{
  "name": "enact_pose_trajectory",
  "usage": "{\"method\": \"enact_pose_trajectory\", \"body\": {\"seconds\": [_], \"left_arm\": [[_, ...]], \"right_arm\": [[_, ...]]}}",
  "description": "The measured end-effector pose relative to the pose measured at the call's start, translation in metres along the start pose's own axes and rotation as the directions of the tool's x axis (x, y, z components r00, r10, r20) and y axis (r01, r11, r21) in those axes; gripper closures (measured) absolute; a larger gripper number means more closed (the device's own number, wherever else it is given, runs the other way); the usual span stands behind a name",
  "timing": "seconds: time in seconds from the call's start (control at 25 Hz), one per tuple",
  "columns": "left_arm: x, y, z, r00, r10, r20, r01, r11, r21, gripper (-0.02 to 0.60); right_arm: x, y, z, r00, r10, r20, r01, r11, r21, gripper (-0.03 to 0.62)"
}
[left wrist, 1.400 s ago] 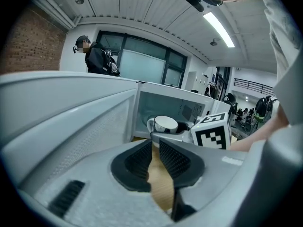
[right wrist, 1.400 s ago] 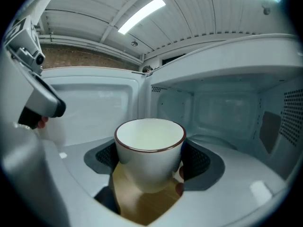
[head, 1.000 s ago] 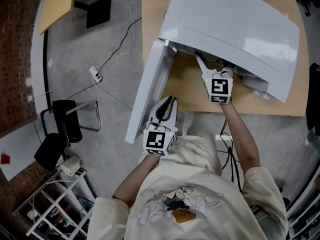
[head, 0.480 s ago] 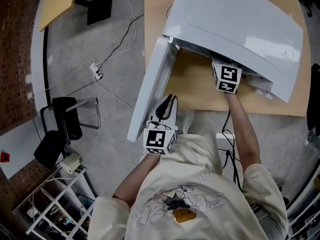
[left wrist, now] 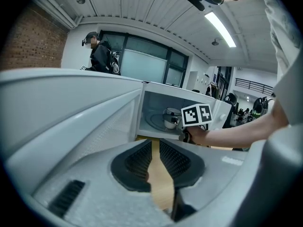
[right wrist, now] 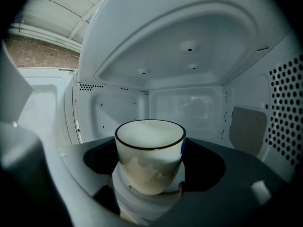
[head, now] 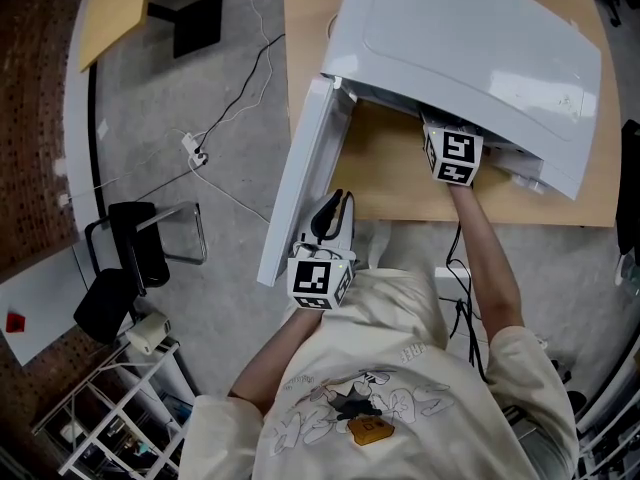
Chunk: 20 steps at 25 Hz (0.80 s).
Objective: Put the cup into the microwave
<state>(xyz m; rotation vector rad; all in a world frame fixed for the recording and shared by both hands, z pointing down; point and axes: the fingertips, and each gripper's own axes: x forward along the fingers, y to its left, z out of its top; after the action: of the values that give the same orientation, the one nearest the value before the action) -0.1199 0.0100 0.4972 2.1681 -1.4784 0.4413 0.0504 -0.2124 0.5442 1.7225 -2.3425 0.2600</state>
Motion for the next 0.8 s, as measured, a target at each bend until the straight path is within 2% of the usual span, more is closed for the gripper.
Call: {"method": "enact_pose_trajectory", "body": {"seconds": [0.4, 0.6, 0.8], "left_arm": [[0.0, 0.0, 0.001, 1.0, 0.006, 0.005, -0.006, 1.0, -0.005, 0.52], [0.001, 0.0, 0.002, 1.0, 0.005, 0.006, -0.005, 1.0, -0.009, 0.518], [0.001, 0.003, 0.002, 1.0, 0.006, 0.007, -0.006, 1.0, -0.019, 0.518]], "right_arm": [[-0.005, 0.003, -0.002, 1.0, 0.016, 0.008, -0.016, 1.0, -0.021, 0.186], [-0.004, 0.006, 0.001, 0.999, 0.037, 0.011, -0.037, 0.999, -0.024, 0.129], [-0.012, 0.008, 0.007, 0.999, 0.027, 0.026, -0.027, 0.999, -0.024, 0.12]]}}
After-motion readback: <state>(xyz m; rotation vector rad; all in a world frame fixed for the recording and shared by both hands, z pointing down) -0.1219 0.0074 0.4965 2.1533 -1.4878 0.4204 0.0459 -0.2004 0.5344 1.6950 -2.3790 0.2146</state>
